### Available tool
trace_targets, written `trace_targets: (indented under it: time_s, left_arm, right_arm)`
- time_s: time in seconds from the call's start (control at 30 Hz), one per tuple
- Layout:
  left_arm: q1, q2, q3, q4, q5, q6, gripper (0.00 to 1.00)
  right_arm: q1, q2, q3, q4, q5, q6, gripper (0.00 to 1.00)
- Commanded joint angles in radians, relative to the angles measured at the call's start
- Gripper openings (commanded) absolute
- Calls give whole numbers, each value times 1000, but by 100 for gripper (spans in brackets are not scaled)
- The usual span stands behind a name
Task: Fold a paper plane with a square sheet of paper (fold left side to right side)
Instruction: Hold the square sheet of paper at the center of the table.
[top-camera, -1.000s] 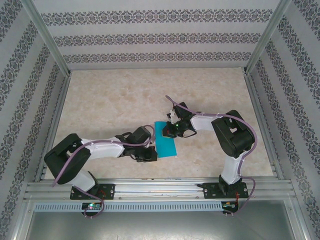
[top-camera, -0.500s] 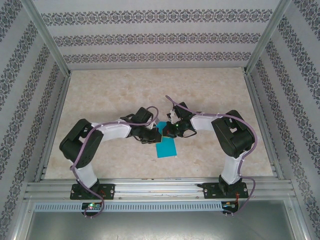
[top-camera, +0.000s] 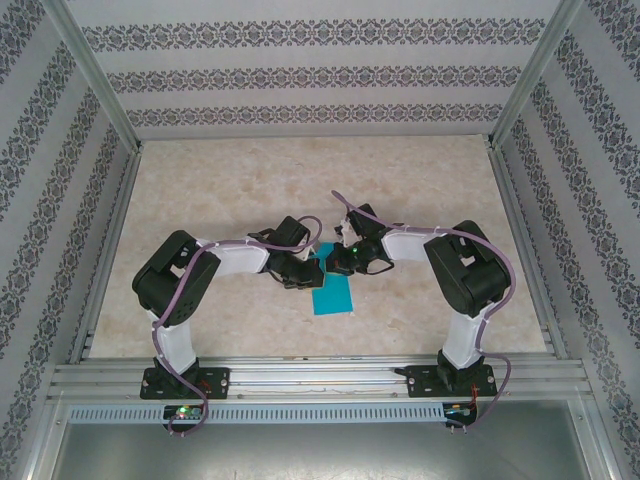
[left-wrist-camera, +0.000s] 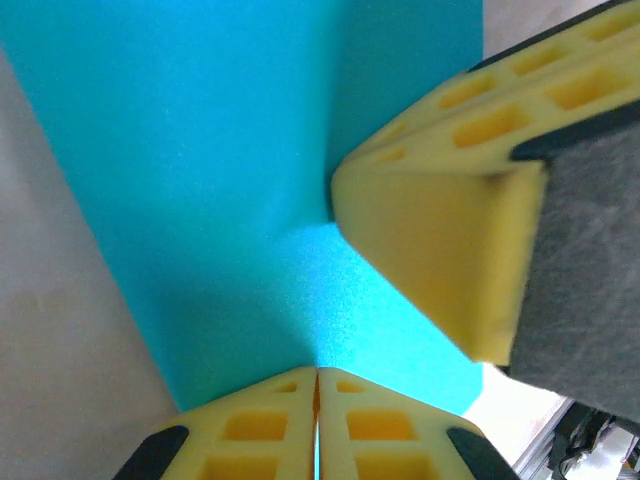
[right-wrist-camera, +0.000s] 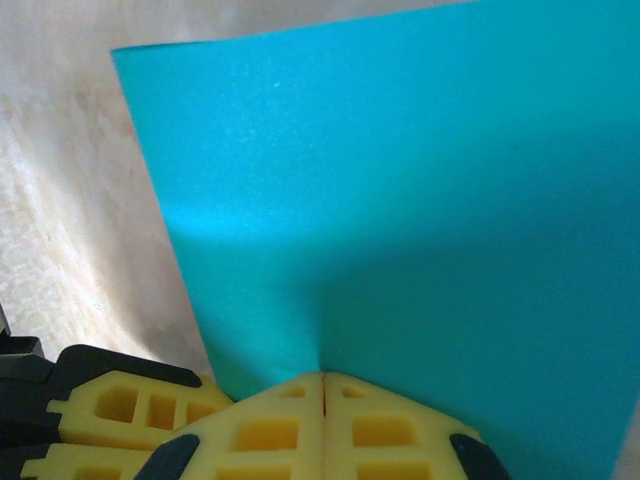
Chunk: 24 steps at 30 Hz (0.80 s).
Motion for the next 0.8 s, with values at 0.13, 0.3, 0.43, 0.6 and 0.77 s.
trace_targets:
  time_s: [0.13, 0.3, 0.43, 0.6, 0.77]
  left_arm:
    - [-1, 13, -42, -19, -37, -15, 10]
    - [-2, 10, -37, -27, -37, -14, 10]
    - [-2, 4, -30, -36, -39, -10, 10]
    - [-2, 2, -21, -30, -28, -17, 10]
    - [2, -18, 17, -28, -7, -19, 10]
  right_arm:
    - [-24, -165, -52, -39, 41, 1, 0]
    - [3, -236, -154, -29, 32, 33, 0]
    - [40, -234, -198, -1, 30, 60, 0]
    - [67, -185, -225, 12, 51, 70, 0]
    - [73, -158, -241, -28, 99, 59, 0]
